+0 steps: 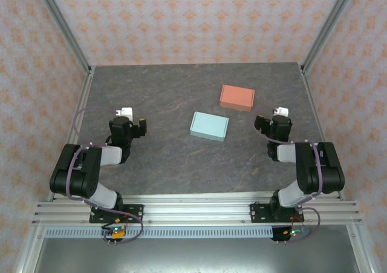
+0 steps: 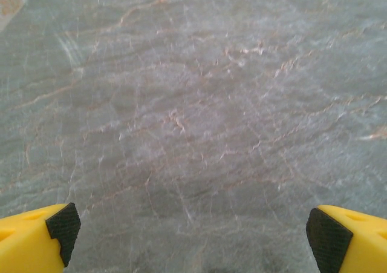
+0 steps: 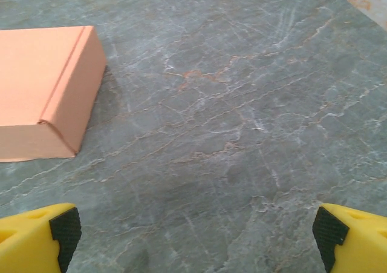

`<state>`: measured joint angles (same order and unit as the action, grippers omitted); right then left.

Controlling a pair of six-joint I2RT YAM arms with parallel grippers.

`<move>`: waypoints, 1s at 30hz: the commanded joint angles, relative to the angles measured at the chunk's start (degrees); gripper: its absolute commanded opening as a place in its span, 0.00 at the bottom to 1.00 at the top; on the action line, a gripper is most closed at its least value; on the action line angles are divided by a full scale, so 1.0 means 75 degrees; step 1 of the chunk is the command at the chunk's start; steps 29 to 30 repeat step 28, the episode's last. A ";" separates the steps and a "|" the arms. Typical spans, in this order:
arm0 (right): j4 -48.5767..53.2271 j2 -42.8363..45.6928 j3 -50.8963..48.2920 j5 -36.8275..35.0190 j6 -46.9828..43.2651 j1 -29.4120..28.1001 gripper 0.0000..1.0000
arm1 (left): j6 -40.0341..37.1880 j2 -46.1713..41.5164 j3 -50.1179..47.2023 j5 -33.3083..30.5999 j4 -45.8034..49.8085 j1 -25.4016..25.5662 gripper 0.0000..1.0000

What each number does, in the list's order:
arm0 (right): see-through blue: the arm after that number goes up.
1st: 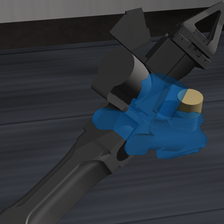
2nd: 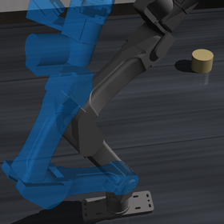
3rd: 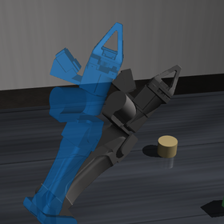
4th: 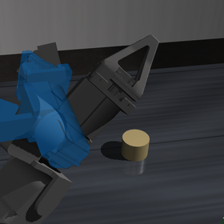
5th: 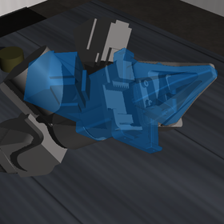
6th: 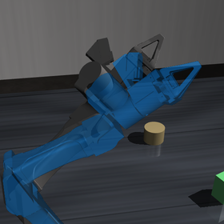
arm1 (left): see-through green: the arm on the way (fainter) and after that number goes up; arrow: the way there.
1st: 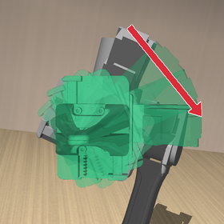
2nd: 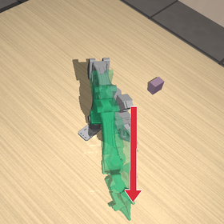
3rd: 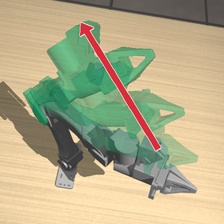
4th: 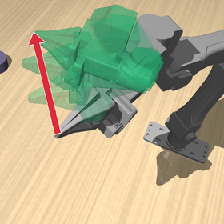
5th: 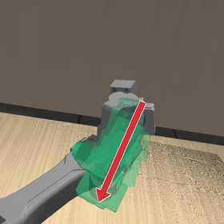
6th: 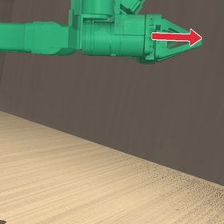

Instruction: Fold the paper box

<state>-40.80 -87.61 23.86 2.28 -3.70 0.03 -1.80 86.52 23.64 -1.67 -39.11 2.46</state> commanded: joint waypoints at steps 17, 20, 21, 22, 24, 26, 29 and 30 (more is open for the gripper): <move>-0.0230 0.0013 0.0164 -0.0277 0.0125 -0.0110 0.99 | 0.0094 -0.0075 0.0118 -0.0159 -0.0458 -0.0065 1.00; -0.0187 0.0009 0.0183 -0.0278 0.0119 -0.0121 0.99 | 0.0094 -0.0075 0.0118 -0.0155 -0.0448 -0.0059 1.00; -0.0197 0.0009 0.0184 -0.0273 0.0112 -0.0113 0.99 | 0.0098 -0.0075 0.0125 -0.0158 -0.0446 -0.0060 1.00; -0.0198 0.0003 0.0185 -0.0275 0.0118 -0.0121 0.99 | 0.0098 -0.0075 0.0129 -0.0164 -0.0450 -0.0061 1.00; -0.0205 -0.0001 0.0185 -0.0272 0.0124 -0.0111 0.99 | 0.0090 -0.0075 0.0129 -0.0152 -0.0434 -0.0061 1.00; -0.0284 0.0057 0.0108 -0.0275 0.0125 -0.0113 0.99 | 0.0099 -0.0075 0.0129 -0.0152 -0.0444 -0.0073 1.00; -0.0363 0.0094 0.0055 -0.0269 0.0119 -0.0110 0.99 | 0.0100 -0.0075 0.0118 -0.0164 -0.0455 -0.0059 1.00; -0.0363 0.0094 0.0055 -0.0269 0.0119 -0.0110 0.99 | 0.0100 -0.0075 0.0118 -0.0164 -0.0455 -0.0059 1.00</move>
